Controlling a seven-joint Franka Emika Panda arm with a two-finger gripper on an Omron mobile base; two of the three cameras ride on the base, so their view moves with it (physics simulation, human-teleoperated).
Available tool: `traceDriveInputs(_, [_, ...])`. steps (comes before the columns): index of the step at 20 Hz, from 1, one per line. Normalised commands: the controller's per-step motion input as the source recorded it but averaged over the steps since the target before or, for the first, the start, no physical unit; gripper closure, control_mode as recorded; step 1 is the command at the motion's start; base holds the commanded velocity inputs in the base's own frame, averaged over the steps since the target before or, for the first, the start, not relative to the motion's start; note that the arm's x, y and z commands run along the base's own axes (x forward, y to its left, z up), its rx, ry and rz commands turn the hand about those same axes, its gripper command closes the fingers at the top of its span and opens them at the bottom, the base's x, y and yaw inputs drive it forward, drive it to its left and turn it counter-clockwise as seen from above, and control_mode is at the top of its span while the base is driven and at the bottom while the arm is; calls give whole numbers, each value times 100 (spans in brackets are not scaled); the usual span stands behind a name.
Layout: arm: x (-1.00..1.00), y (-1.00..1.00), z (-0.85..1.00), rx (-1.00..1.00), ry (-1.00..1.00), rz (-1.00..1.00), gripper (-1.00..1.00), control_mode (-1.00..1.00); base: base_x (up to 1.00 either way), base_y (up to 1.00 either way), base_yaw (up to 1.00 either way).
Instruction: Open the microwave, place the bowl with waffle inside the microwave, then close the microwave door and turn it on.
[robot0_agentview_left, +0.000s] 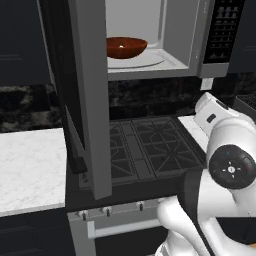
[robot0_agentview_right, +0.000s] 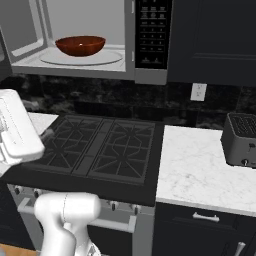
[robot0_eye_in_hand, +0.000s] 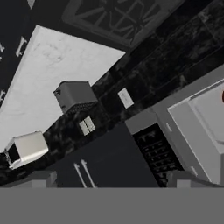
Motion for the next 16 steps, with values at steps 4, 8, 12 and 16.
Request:
traceDriveInputs(4, [0,-23,-71,-20,0,-33,-100,-100,0,0,0])
traceDriveInputs(8, [0,-24,-58,-20,0,-41,-100,-100,0,0,0])
traceDriveInputs(12, [0,-62,-17,-9,0,-28,-100,-100,0,0,0])
traceDriveInputs(16, [0,-79,-10,-3,0,-19,-100,-100,0,0,0])
